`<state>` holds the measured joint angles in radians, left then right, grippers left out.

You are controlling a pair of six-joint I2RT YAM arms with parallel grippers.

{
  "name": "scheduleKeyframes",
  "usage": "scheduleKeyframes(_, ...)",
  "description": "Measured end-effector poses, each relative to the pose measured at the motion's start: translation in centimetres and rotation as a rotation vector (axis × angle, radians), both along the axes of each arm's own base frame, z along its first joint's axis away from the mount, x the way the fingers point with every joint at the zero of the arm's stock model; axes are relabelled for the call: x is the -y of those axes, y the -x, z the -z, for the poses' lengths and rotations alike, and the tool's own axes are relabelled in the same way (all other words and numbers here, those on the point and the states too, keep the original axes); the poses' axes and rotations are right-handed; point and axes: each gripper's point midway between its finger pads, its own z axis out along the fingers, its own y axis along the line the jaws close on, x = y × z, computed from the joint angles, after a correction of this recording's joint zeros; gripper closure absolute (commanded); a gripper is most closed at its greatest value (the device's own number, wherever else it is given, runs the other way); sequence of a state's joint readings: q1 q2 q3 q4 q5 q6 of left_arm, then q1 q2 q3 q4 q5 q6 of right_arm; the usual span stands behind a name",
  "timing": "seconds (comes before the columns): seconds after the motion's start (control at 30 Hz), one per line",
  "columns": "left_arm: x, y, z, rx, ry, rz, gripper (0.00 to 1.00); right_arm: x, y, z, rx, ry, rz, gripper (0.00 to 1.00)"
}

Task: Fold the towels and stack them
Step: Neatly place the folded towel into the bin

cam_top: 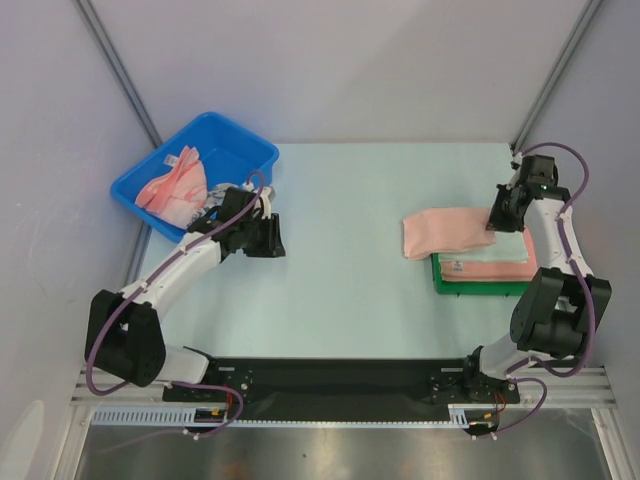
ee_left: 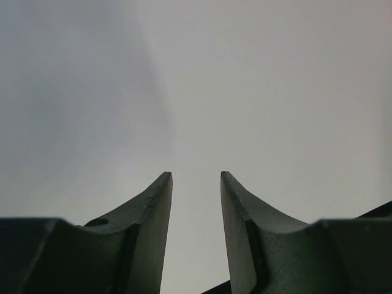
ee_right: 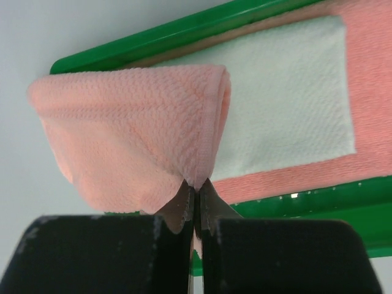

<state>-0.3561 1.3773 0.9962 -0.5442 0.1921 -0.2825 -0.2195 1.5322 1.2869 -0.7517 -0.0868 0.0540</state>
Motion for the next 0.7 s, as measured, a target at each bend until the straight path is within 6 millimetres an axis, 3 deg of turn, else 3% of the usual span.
scheduleKeyframes(0.17,-0.1,0.0,0.3,-0.008,-0.006,0.004,0.58,2.7,-0.2,-0.3,0.002,0.050,0.037,1.00)
scheduleKeyframes(0.4,-0.3,0.4,0.6,-0.039,-0.029,0.017,0.58,4.3,-0.3,-0.3,0.002,0.104,0.020,0.99)
scheduleKeyframes(0.7,0.2,-1.2,-2.8,0.023,-0.021,0.028,0.58,7.8,0.0,1.2,-0.046,0.108,0.074,0.99)
